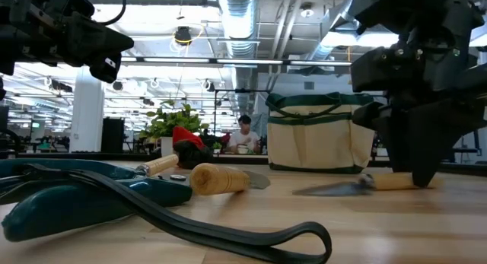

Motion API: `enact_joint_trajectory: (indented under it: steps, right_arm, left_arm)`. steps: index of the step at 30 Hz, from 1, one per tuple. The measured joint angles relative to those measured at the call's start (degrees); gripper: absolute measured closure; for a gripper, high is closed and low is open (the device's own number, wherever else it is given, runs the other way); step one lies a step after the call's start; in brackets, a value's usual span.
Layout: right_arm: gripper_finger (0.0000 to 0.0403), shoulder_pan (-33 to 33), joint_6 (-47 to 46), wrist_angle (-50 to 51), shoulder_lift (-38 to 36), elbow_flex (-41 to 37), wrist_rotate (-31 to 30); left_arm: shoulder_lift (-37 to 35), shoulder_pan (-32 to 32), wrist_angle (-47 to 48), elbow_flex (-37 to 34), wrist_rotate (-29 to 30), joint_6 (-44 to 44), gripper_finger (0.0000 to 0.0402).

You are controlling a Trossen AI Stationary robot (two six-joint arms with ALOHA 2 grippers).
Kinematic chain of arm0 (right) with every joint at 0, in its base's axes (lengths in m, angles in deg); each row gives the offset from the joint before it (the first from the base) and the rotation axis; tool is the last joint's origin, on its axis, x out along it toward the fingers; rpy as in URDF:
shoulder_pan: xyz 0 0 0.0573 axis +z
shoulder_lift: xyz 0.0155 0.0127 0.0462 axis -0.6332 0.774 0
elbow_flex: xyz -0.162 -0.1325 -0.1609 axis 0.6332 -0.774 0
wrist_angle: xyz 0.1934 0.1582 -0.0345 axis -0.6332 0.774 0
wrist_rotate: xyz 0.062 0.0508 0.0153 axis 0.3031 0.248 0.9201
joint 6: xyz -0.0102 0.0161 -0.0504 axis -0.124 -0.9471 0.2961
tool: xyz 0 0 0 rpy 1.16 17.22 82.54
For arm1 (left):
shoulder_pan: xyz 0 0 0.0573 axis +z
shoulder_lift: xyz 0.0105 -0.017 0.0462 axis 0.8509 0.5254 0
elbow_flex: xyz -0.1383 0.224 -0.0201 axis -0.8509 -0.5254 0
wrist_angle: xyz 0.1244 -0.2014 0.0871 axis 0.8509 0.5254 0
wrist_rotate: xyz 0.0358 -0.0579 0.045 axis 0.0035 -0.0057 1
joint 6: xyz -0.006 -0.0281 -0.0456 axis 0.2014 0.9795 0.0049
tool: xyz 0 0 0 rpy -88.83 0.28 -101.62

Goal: Pick & Place Garden tools in Gardening bag
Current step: Put the trowel into the gardening bag

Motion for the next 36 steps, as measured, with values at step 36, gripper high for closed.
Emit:
enact_joint_trajectory:
  steps: [36]
  right_arm:
    - [0.0354,-2.79,-1.96,3.77,-35.13,-0.02,-15.72]
  left_arm:
    - [0.00,0.00,0.00,0.01,-0.01,0.00,0.0400]
